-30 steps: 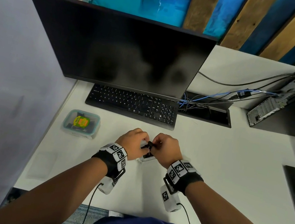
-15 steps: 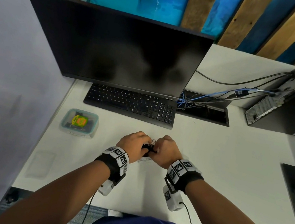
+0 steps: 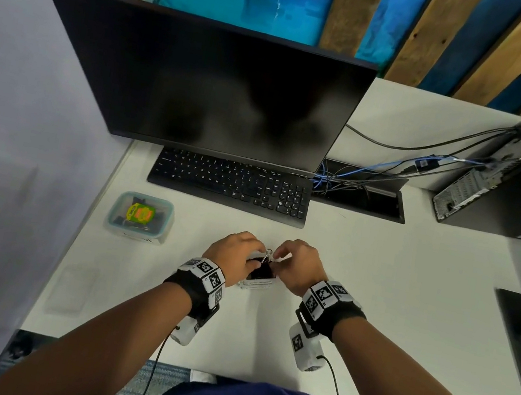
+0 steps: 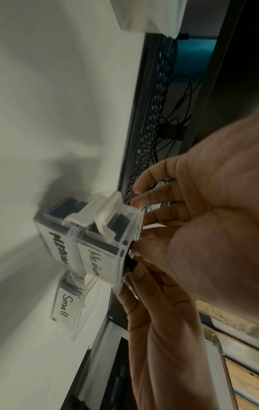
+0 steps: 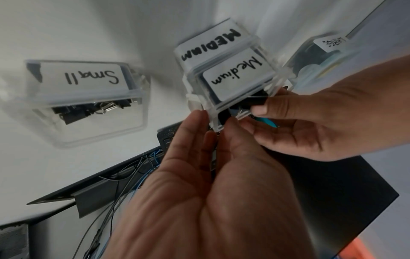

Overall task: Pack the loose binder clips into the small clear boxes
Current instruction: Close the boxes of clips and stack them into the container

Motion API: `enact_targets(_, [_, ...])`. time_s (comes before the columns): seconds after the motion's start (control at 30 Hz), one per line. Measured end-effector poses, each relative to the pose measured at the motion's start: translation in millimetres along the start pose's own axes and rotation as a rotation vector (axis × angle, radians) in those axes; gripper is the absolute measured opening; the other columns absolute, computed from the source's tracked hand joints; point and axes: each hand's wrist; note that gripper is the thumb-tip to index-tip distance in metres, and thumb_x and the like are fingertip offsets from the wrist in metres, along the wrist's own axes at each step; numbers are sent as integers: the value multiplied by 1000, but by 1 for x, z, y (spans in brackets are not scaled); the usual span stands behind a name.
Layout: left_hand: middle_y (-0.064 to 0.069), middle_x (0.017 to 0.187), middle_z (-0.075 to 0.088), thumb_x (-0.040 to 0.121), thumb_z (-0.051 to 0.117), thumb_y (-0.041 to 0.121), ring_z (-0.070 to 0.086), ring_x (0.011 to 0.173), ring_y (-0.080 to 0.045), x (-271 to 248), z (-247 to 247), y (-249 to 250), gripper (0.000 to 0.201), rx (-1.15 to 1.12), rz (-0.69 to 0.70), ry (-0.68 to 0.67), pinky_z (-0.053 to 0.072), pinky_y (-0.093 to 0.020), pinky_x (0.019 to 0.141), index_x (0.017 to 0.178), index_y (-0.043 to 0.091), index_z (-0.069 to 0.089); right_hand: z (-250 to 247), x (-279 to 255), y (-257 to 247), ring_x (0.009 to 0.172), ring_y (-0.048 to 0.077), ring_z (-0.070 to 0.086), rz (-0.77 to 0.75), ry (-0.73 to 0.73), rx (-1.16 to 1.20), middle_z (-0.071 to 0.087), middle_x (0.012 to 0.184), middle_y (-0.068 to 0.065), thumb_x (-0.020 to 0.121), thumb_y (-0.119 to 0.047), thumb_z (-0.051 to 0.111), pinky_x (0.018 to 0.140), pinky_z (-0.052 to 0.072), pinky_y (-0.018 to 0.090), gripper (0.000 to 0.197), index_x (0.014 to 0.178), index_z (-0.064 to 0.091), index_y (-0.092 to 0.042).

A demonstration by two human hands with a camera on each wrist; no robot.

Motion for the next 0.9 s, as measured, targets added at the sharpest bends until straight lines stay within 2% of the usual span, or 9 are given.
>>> enact_targets(0.07, [11,129,52,92,58,24,55,113,-13,1,1,1,33,1,28,-16,48,-30,92,125,29,62,2,1,1,86,16,62,7,-3,0,61,96,-2,80,-18,74,79,51,26,10,89,69,-19])
enact_targets(0.23, [13,130,51,95,51,22,53,115,-13,3,1,0,29,73,56,-48,47,-30,94,120,27,66,7,4,1,83,15,56,15,-9,36,60,97,0,78,-21,78,70,43,24,37,110,59,-21])
enact_targets(0.4, [13,127,50,94,53,30,55,110,-12,1,2,-6,22,41,-1,-39,49,-33,92,113,26,65,9,2,4,77,14,56,-110,2,-34,57,103,-1,82,-21,75,79,52,29,27,108,68,-18])
enact_targets(0.53, [13,124,50,92,56,29,55,106,-13,-1,3,-8,20,23,-20,-34,49,-33,91,110,26,65,1,4,4,82,19,60,-216,-14,-107,66,98,5,89,-15,64,81,52,33,16,103,70,-14])
enact_targets(0.6, [13,125,50,92,57,28,55,107,-13,-2,4,-8,20,25,-23,-40,49,-33,92,110,26,65,-1,6,4,91,25,62,-254,-44,-191,66,102,7,91,-11,58,81,51,33,19,105,70,-13])
enact_targets(0.7, [10,125,50,92,56,24,56,107,-16,-4,6,-6,21,23,-17,-46,48,-32,91,112,24,63,-4,8,1,99,26,61,-246,-100,-288,61,112,7,92,-15,59,86,49,34,19,107,70,-14])
enact_targets(0.8, [5,123,53,93,56,20,56,105,-20,-6,5,-4,21,3,-32,-24,47,-31,87,113,23,57,-5,12,-4,99,25,60,-229,-111,-316,59,114,4,90,-16,62,86,49,33,17,103,73,-16])
enact_targets(0.9, [2,125,54,94,55,21,53,109,-20,-6,2,-2,24,5,-54,-24,46,-30,88,118,22,55,-3,13,-11,94,26,62,-218,-107,-363,58,113,4,86,-9,62,80,49,32,17,95,75,-14])
Point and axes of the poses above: each hand's wrist, its own x-axis towards the middle knuckle, its own z-axis out of the palm, y = z × x
